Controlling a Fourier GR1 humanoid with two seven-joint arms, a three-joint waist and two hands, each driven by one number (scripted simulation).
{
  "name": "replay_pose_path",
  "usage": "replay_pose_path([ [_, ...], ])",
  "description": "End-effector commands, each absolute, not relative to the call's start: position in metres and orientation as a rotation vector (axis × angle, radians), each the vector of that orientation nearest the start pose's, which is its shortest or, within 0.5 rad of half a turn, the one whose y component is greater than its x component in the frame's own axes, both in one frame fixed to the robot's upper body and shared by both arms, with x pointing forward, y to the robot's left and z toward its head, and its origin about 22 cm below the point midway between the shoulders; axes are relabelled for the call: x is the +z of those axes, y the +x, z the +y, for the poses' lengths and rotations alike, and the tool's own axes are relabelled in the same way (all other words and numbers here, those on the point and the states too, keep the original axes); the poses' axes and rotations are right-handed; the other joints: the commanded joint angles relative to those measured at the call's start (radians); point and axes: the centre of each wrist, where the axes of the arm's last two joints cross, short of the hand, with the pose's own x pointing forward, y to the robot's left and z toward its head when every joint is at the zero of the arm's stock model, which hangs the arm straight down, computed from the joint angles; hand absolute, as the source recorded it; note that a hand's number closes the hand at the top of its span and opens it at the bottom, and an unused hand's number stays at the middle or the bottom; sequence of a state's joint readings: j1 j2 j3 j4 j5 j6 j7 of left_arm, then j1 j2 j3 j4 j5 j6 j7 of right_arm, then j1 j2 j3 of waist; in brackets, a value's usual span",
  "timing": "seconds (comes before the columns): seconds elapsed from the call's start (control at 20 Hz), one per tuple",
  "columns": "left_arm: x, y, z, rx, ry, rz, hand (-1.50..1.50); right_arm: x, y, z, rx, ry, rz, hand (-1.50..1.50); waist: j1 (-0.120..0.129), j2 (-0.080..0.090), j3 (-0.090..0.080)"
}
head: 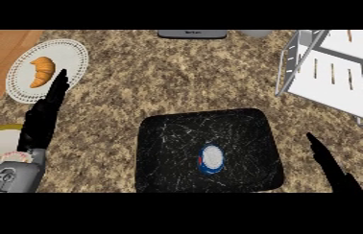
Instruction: Pick the can from the tray and place it in the tiered basket
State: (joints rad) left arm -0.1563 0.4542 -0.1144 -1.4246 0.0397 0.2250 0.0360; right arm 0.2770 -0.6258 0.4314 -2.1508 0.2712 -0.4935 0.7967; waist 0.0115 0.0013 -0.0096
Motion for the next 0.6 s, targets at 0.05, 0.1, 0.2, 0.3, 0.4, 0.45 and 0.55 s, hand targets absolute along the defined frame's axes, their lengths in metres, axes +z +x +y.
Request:
replay_pose_path([
  [0.05,0.05,0.284,0.301,-0.26,0.415,-1.552,0.0,0.136,0.16,-0.218,0.359,-0.627,-1.004,-1.5,0.036,0.004,0.002],
  [0.1,0.032,0.278,0.287,-0.27,0.41,-1.553,0.0,0.14,0.164,-0.213,0.361,-0.655,-0.977,-1.5,0.029,0.004,0.002],
  [0.2,0.042,0.286,0.288,-0.266,0.423,-1.561,0.0,0.149,0.17,-0.204,0.367,-0.639,-0.92,-1.5,0.02,0.003,0.004],
  [0.3,0.028,0.282,0.286,-0.255,0.422,-1.556,0.0,0.149,0.184,-0.198,0.352,-0.623,-0.875,-1.5,0.025,0.006,0.003],
  [0.4,0.029,0.282,0.282,-0.259,0.414,-1.561,0.0,0.141,0.194,-0.186,0.377,-0.587,-0.83,-1.5,0.033,0.006,0.003],
  [0.45,0.048,0.286,0.294,-0.27,0.425,-1.545,0.0,0.138,0.192,-0.18,0.395,-0.584,-0.813,-1.5,0.028,0.001,0.005],
  [0.55,0.039,0.282,0.294,-0.264,0.4,-1.543,0.0,0.134,0.209,-0.176,0.403,-0.575,-0.778,-1.5,0.027,0.004,0.005],
])
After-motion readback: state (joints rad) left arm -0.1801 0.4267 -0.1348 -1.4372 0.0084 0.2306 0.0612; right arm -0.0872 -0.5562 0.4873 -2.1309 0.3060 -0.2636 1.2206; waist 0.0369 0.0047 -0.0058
